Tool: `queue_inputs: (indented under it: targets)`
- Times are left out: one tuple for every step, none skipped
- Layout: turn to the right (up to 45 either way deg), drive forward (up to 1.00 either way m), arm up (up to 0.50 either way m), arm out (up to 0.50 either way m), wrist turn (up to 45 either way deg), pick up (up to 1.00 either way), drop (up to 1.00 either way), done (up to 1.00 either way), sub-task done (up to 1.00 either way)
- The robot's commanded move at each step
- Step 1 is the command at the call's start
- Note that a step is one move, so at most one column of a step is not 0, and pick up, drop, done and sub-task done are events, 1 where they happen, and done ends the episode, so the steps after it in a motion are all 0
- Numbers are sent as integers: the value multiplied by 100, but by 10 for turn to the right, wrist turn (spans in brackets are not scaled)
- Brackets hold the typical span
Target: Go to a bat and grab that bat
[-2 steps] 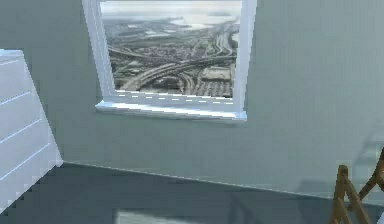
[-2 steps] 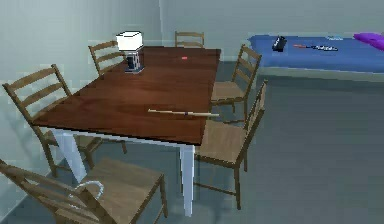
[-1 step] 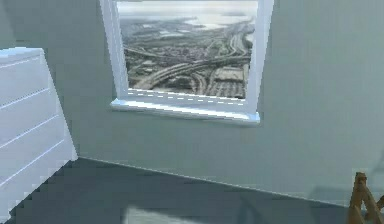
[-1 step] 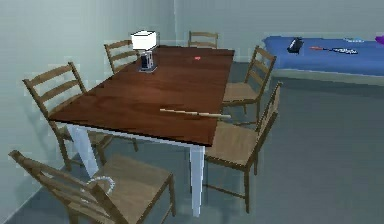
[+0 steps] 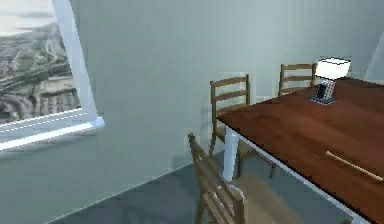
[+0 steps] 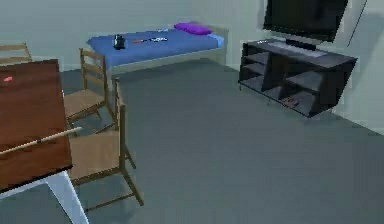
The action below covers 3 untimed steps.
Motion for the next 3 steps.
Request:
queue_inputs:
  targets:
    - [450,0,0,0,0,0,0,0,0]
    - [240,0,0,0,0,0,0,0,0]
    - [0,50,0,0,0,0,0,0,0]
